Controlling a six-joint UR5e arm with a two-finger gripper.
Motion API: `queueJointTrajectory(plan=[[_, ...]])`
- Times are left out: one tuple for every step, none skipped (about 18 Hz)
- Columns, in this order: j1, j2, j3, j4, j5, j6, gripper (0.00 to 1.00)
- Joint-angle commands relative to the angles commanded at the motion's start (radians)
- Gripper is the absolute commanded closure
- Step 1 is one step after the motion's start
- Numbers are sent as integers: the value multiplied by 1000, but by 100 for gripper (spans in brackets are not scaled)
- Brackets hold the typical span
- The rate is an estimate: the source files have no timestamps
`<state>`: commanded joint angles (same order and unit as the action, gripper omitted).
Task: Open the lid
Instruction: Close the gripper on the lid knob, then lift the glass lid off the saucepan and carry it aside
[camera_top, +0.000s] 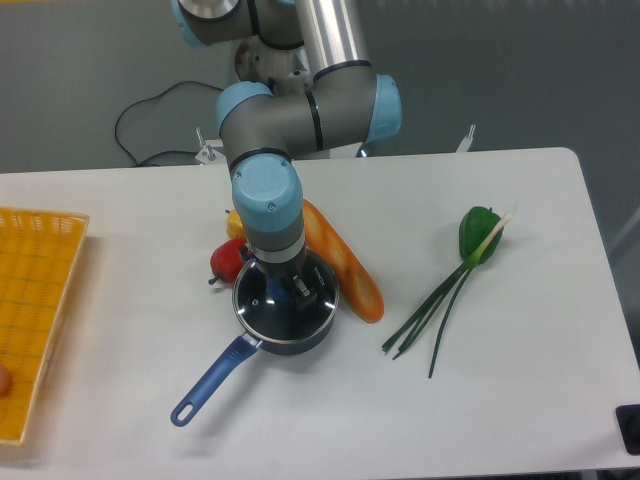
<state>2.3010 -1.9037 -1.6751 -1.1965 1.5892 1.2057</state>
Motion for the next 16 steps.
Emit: queueJointTrajectory(plan=[[0,0,5,-6,0,0,32],[2,0,17,-23,0,0,32],[2,2,35,-46,0,0,32],[5,2,57,-72,0,0,32],[11,2,75,-98,0,2,33],[17,3,86,-115,0,5,33],[23,6,92,-123,-2,8,33],[26,8,95,-123,-2,9,33],[32,9,100,-124,-2,11,33],[38,9,101,-124,-2,11,33],[40,9,106,-124,0,12,33],[46,9,106,-124,0,14,33],[48,9,109,-123,0,24,33],[54,8,118,-124,2,40,33],[57,6,123,-124,2,55,33],[64,6,126,-124,3,63,33]])
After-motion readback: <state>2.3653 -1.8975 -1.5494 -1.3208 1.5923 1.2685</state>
